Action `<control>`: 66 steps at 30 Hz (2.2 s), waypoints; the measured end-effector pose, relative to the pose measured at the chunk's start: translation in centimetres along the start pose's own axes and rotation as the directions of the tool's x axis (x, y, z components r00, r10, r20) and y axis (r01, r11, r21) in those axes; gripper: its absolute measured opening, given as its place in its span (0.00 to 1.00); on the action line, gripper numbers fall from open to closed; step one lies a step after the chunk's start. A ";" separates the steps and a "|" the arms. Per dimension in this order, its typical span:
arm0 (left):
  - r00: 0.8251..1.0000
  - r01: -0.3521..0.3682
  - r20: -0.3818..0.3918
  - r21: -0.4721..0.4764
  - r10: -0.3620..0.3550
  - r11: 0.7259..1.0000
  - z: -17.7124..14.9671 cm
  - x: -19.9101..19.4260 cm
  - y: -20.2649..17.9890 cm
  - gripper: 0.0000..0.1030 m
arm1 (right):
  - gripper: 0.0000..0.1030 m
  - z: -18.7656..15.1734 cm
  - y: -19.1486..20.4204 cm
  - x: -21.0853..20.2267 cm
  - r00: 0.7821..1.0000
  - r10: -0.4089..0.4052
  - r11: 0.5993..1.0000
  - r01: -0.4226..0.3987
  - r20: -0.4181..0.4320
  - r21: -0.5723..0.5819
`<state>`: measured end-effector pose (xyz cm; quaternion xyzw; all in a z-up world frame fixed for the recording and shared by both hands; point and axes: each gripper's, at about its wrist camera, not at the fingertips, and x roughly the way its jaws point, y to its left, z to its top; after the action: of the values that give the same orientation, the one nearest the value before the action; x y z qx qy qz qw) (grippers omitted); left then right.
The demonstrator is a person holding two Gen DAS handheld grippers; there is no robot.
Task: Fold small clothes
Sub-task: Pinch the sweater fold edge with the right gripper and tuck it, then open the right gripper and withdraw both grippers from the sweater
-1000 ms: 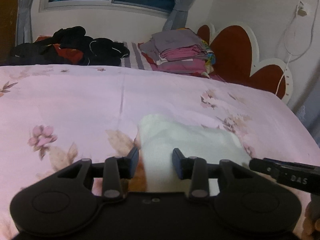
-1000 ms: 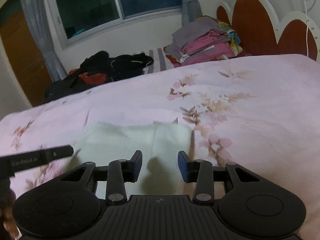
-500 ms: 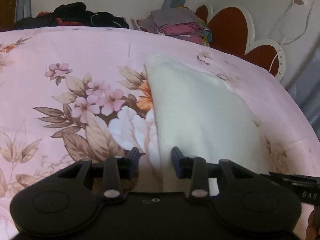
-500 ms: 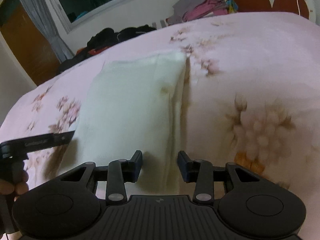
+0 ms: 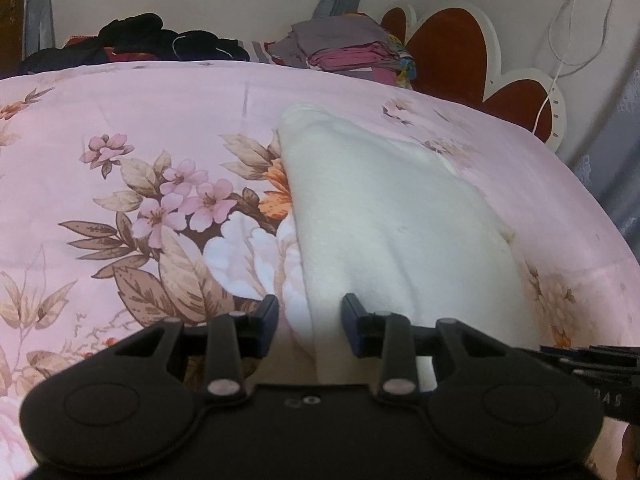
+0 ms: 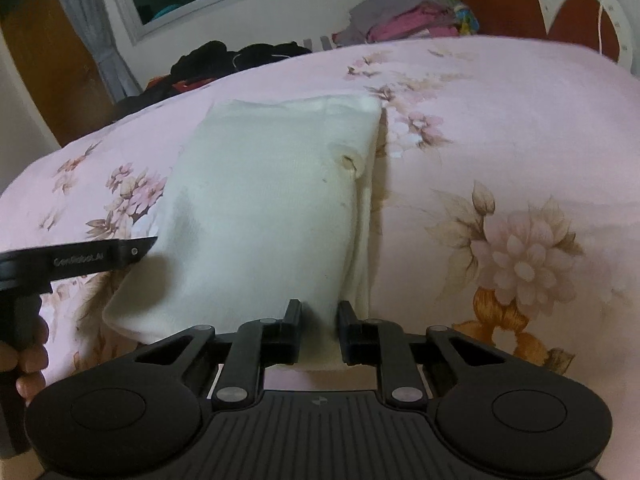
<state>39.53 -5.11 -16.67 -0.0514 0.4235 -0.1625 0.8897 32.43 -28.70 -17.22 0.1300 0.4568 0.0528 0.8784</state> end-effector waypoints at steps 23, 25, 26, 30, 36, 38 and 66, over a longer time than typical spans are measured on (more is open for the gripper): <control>1.000 -0.009 0.006 0.053 0.009 0.999 -0.1 -1.4 -1.5 0.33 | 0.05 0.1 -1.2 -1.7 0.996 -0.085 0.995 0.085 0.019 -0.047; 1.000 0.002 0.024 0.038 -0.002 0.999 0.5 -1.9 -1.3 0.33 | 0.05 0.8 -1.0 -2.2 0.996 -0.081 0.996 0.083 0.047 -0.042; 0.999 0.006 0.044 0.028 -0.007 1.000 0.9 -2.4 -1.2 0.35 | 0.05 1.2 -0.7 -2.4 0.995 -0.080 0.996 0.083 0.059 -0.042; 0.996 0.015 0.092 0.031 -0.018 0.999 2.6 -2.9 -1.2 0.36 | 0.05 2.7 0.4 -2.8 0.991 -0.074 0.996 0.078 0.110 -0.035; 0.997 0.026 0.077 0.024 -0.027 0.999 4.4 -1.1 -0.8 0.36 | 0.05 4.5 2.5 -1.9 0.984 -0.081 0.996 0.087 0.156 -0.036; 0.998 0.034 0.060 0.018 -0.035 0.999 4.7 -0.4 -0.8 0.36 | 0.05 5.1 2.9 -1.2 0.984 -0.082 0.995 0.089 0.159 -0.038; 0.995 -0.094 0.038 0.057 0.092 0.994 4.9 3.9 -2.6 0.70 | 0.52 9.0 -2.7 6.6 0.997 0.006 1.000 -0.005 0.076 -0.021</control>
<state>45.00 -9.05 -15.83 -0.0082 0.4048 -0.1324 0.9047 43.52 -31.54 -18.24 0.1238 0.4222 0.0550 0.8963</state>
